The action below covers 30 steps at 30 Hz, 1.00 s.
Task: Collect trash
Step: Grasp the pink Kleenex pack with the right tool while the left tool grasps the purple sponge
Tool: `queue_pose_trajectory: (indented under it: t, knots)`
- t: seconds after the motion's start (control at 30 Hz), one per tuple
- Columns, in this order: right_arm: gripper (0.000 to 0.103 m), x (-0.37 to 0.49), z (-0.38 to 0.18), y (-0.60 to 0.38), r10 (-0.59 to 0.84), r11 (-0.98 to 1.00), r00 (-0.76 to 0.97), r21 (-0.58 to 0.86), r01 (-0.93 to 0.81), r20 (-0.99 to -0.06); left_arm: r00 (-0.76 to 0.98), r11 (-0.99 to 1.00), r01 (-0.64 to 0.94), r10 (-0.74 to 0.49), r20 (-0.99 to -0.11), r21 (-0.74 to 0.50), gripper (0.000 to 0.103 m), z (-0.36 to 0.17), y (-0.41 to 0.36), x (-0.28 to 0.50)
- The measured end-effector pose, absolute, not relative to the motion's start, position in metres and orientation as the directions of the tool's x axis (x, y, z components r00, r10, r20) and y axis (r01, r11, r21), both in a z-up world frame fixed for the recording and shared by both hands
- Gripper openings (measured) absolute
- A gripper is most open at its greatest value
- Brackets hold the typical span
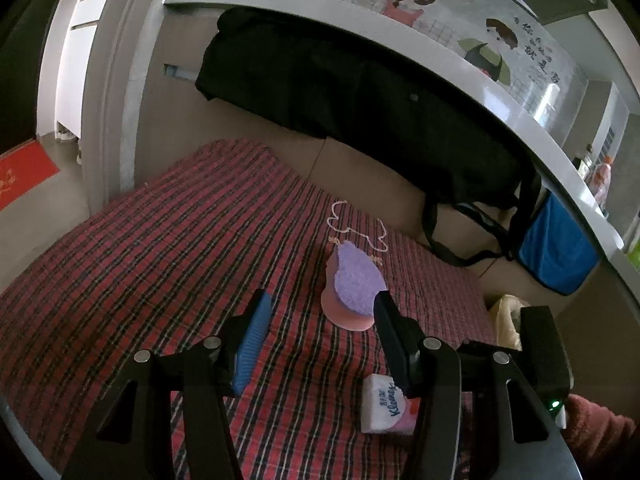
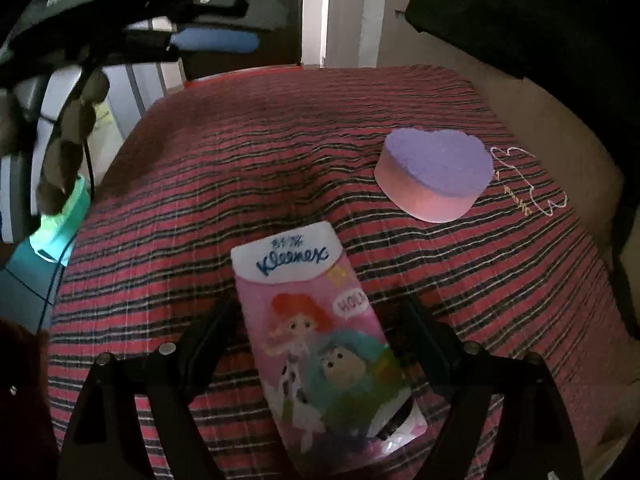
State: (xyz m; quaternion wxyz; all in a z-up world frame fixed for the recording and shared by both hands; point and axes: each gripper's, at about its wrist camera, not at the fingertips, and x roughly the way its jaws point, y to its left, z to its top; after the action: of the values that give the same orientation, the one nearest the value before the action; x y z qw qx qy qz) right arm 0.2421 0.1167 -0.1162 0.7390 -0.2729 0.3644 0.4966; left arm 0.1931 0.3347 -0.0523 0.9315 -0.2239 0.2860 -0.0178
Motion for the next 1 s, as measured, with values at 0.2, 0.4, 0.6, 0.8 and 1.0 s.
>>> queue_pose_trajectory:
  t: [0.2, 0.4, 0.6, 0.8, 1.0]
  knots:
    - [0.060, 0.245, -0.103, 0.072, 0.559, 0.493, 0.292, 0.027, -0.870, -0.776, 0.797, 0.894, -0.052, -0.231, -0.557, -0.445, 0.061, -0.066, 0.308, 0.225]
    - [0.060, 0.256, -0.097, -0.004, 0.593, 0.641, 0.331, 0.181, -0.746, -0.734, 0.764, 0.943, -0.040, -0.183, -0.618, -0.329, 0.062, -0.072, 0.267, 0.280]
    - [0.060, 0.253, -0.101, -0.042, 0.599, 0.694, 0.376, 0.224, -0.685, -0.707, 0.740, 0.975, -0.049, -0.110, -0.663, -0.216, 0.063, -0.081, 0.241, 0.312]
    - [0.061, 0.248, -0.103, -0.040, 0.598, 0.701, 0.401, 0.210, -0.681, -0.694, 0.730, 0.998, -0.043, 0.004, -0.683, -0.041, 0.063, -0.086, 0.221, 0.315]
    - [0.061, 0.244, -0.107, -0.040, 0.614, 0.694, 0.398, 0.225, -0.684, -0.682, 0.713, 0.996, -0.086, 0.049, -0.699, -0.018, 0.068, -0.088, 0.235, 0.316]
